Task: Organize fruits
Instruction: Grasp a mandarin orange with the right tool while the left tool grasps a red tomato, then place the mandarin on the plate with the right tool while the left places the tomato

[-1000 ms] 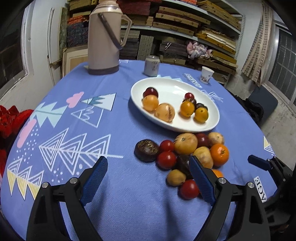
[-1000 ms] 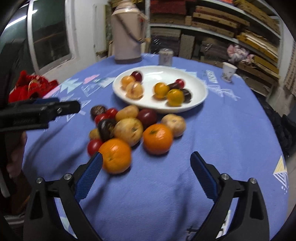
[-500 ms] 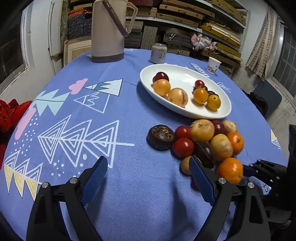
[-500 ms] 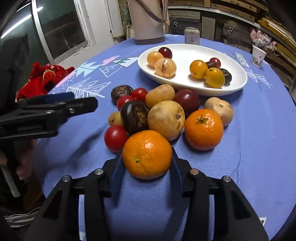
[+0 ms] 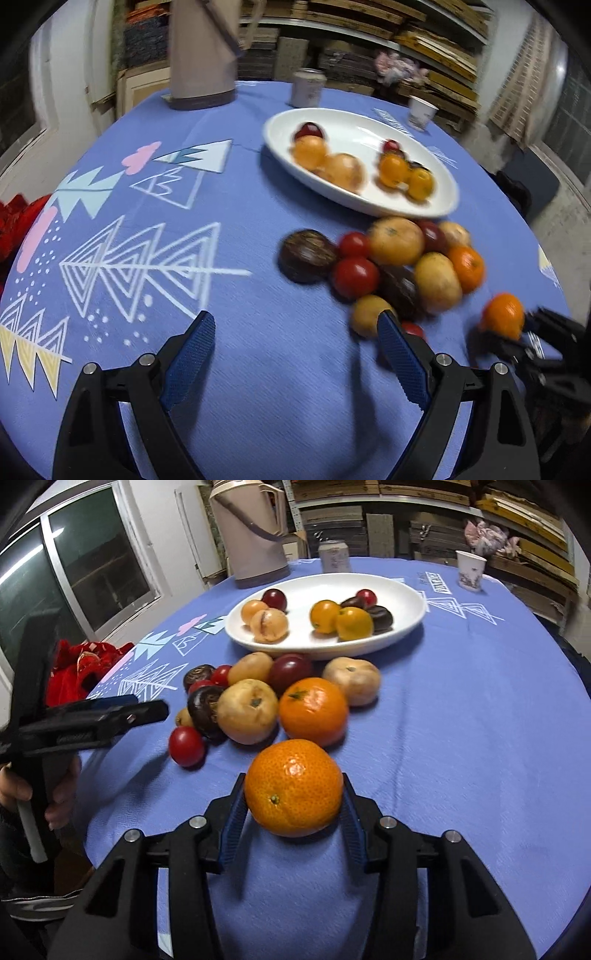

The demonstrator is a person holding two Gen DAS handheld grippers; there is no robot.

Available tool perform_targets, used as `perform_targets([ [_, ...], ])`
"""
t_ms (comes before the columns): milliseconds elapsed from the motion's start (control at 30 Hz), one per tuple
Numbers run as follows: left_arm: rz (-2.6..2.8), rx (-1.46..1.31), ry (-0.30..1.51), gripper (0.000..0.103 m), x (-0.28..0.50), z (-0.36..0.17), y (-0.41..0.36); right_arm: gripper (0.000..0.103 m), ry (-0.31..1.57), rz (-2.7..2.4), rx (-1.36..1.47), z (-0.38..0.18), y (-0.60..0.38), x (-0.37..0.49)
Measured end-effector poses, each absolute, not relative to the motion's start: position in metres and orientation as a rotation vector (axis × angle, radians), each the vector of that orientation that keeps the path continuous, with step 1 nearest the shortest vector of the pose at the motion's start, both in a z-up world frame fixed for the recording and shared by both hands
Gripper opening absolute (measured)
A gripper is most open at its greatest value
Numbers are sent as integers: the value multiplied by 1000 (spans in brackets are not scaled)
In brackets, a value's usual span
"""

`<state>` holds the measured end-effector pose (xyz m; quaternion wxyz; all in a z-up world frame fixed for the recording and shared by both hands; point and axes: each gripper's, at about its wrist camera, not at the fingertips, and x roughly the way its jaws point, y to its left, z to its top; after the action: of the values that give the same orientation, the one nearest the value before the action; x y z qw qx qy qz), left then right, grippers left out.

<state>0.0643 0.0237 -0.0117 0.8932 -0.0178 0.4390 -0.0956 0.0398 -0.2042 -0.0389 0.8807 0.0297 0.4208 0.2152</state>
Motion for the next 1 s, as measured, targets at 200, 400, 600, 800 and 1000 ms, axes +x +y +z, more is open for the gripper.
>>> perform_targets([
  [200, -260, 26, 916, 88, 48, -17, -4, 46, 871, 447, 60, -40, -205, 33],
  [400, -271, 25, 947, 61, 54, -31, -25, 46, 865, 454, 62, -39, -205, 29],
  [600, -261, 69, 925, 29, 58, -32, -37, 46, 873, 452, 66, -42, -205, 28],
  [800, -290, 16, 942, 29, 54, -27, -24, 46, 852, 447, 70, -35, -209, 24],
  [1000, -277, -9, 902, 29, 49, -8, -8, 46, 833, 448, 64, -27, -209, 20],
])
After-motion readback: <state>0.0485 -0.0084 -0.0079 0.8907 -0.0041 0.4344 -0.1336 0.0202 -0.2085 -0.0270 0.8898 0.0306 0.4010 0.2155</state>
